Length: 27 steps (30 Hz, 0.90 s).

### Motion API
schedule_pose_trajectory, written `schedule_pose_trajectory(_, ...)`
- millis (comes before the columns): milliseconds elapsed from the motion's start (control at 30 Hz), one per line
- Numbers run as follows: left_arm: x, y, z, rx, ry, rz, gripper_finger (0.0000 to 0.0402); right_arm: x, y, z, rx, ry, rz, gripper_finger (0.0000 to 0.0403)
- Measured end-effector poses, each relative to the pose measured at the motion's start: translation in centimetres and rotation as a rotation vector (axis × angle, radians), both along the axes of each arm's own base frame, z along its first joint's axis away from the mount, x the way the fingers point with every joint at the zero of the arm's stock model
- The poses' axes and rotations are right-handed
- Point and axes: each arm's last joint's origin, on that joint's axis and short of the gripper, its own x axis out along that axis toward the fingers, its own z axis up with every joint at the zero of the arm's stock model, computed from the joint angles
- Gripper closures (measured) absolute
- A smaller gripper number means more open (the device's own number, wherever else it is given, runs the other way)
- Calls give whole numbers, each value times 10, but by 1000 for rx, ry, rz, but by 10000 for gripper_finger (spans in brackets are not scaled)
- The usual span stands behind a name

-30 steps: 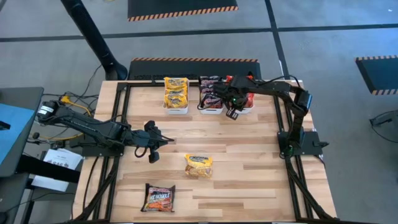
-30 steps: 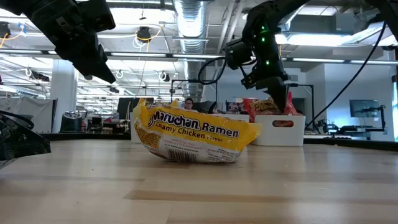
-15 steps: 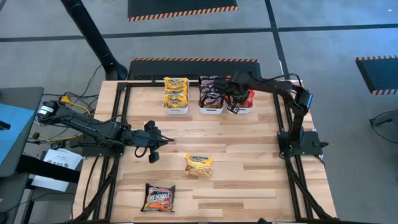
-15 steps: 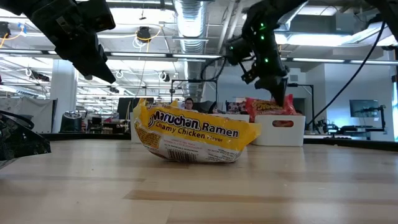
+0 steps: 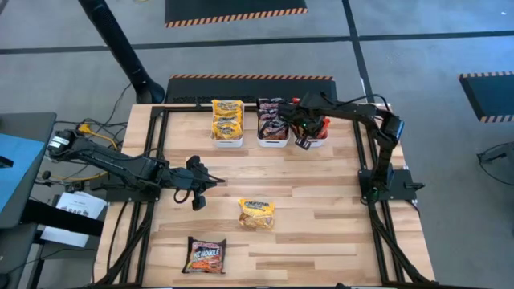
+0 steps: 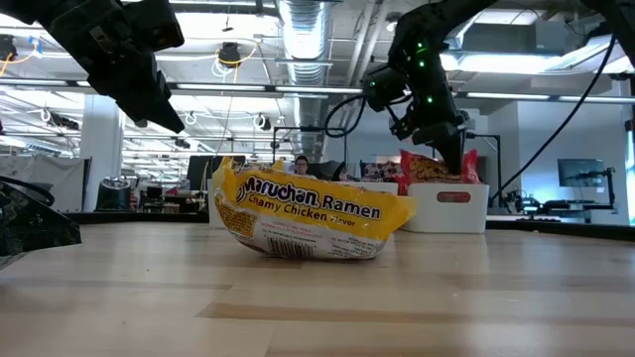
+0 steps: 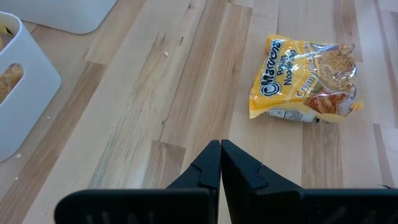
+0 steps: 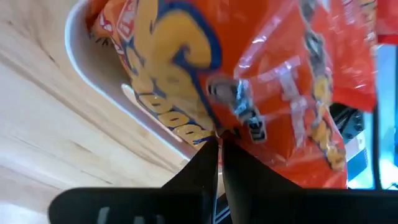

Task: Sort Maruchan noodles
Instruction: Put the orange noodle pack into the right white bin, then put the black noodle pack into the middle white bin

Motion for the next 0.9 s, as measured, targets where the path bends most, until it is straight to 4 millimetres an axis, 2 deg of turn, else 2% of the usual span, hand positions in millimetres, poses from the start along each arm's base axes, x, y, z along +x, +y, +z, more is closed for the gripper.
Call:
schedule_pose_trajectory(200,0,0,0,-18,1,6,401,3,4,21,-64,36,6,356)
schedule_pose_trajectory(367,-1,0,-1,-14,15,6,401,7,15,41,-96,23,0,356)
schedule_pose_trajectory(667,-5,0,-6,-42,77,3,398,8,52,68,-138,-85,62,356)
schedule_pose_trajectory(900,-4,-3,-5,-128,80,-67,339,9,93,82,-95,-197,68,356)
